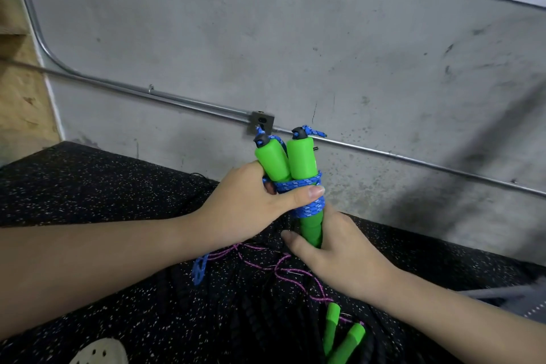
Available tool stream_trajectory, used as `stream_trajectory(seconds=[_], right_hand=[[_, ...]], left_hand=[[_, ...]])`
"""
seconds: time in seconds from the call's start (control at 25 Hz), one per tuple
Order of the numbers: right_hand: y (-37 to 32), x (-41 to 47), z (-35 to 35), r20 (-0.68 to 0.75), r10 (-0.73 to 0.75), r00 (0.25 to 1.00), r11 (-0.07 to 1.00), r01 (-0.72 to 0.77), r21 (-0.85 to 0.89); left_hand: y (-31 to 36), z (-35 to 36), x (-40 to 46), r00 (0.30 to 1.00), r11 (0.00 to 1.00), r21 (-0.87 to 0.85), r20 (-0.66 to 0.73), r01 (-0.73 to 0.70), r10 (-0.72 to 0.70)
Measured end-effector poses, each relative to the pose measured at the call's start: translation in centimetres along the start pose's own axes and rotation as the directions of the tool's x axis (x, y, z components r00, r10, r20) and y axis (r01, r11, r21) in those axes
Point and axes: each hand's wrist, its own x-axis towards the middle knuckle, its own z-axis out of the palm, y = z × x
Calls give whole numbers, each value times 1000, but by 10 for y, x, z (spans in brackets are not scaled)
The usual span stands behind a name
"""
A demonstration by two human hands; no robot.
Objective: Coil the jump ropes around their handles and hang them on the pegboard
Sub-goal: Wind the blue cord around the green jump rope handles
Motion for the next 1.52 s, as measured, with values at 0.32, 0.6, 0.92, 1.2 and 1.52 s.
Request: stream_trajectory(seconds=[0.32,0.6,0.92,1.2,1.52], right_hand=[[0,-4,-20,265,23,964,716,-200,669],[1,5,-21,210,201,957,721,-290,629],[16,6,-2,28,283,959,880,-271,389],[14,-2,-26,524,44,851,453,-484,749],[16,8,-10,3,244,970,821,-208,531]], left_hand=[[20,-10,-4,994,974,-225,93,-29,52],[11,-16,-2,988,990,25,54,142,-143],[3,-4,2,997,996,-86,77,-7,13],[16,-6,-7,977,980,-196,196,-46,85],[0,-8,5,992,993,-7,47,117,-117]])
